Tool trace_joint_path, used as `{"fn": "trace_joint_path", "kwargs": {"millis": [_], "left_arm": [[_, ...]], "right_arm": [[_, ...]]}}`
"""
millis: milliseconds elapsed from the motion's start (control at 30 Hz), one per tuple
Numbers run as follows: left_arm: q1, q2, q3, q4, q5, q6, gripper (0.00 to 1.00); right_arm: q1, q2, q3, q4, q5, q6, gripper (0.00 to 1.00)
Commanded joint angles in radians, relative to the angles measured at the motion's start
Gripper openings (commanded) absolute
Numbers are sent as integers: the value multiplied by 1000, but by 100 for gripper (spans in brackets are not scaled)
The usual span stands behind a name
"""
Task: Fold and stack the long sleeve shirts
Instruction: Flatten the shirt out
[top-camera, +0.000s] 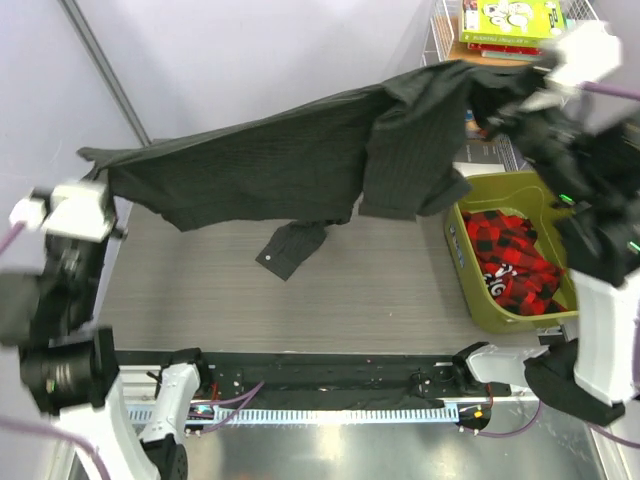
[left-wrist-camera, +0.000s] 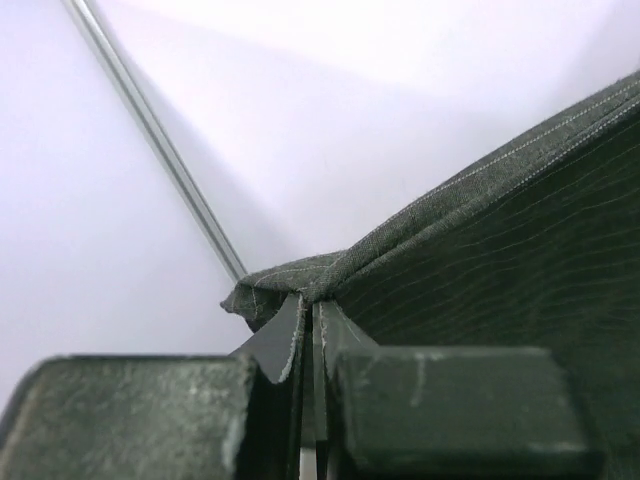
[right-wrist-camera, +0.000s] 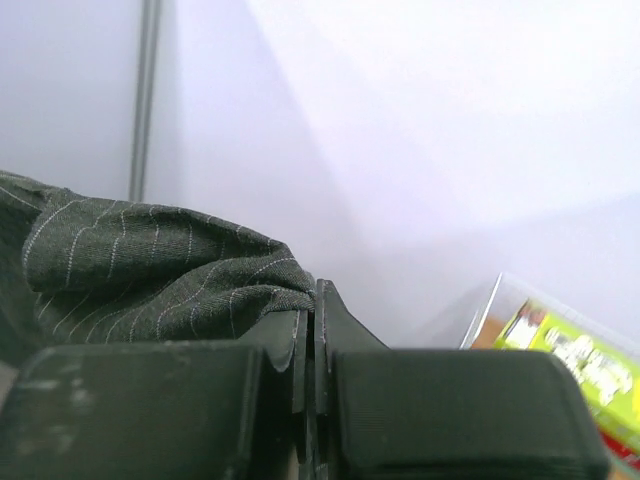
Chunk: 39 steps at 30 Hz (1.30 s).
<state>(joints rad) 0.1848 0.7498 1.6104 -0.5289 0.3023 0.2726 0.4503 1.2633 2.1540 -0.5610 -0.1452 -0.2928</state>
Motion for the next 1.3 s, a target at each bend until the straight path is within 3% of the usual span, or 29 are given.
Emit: {"fn": "trace_joint_path", "kwargs": {"millis": [0, 167, 367, 667, 767, 833, 867, 933, 967, 1000, 1067, 1100, 1133, 1267], "left_arm": [[7, -64, 63, 64, -121, -39, 0], [7, -51, 132, 50, -179, -27, 0], [7, 87, 119, 50, -195, -4, 0], [5, 295, -292, 278, -149, 114, 0], [8, 437, -372, 393, -152, 114, 0], [8, 596, -371, 435, -147, 114, 0], [8, 665, -344, 452, -149, 114, 3], [7, 853, -266, 429, -167, 129, 37], [7, 906, -145, 390, -196, 119, 69], [8, 951, -91, 286, -244, 119, 86], [15, 1014, -29, 228, -265, 105, 97], [24, 1007, -43, 216, -234, 106, 97], [24, 970, -68, 214, -223, 111, 97], [18, 869, -176, 106, -115, 129, 98]], "right_arm": [[-12, -79, 185, 67, 32, 56, 1], [-12, -91, 208, 122, 16, 38, 1], [-12, -6, 61, 205, 74, -114, 1], [-19, 208, -357, 392, 79, -200, 1], [-30, 347, -404, 486, 75, -198, 1], [-35, 497, -372, 526, 79, -203, 7], [-39, 554, -305, 530, 88, -210, 14], [-38, 732, -197, 459, 122, -238, 63], [-38, 796, -45, 397, 140, -255, 75], [-39, 888, 36, 263, 224, -265, 90], [-47, 938, 191, 143, 283, -270, 92], [-56, 935, 196, 65, 276, -261, 94], [-61, 889, 152, 31, 253, -263, 100], [-64, 698, -78, -54, 191, -230, 100]]}}
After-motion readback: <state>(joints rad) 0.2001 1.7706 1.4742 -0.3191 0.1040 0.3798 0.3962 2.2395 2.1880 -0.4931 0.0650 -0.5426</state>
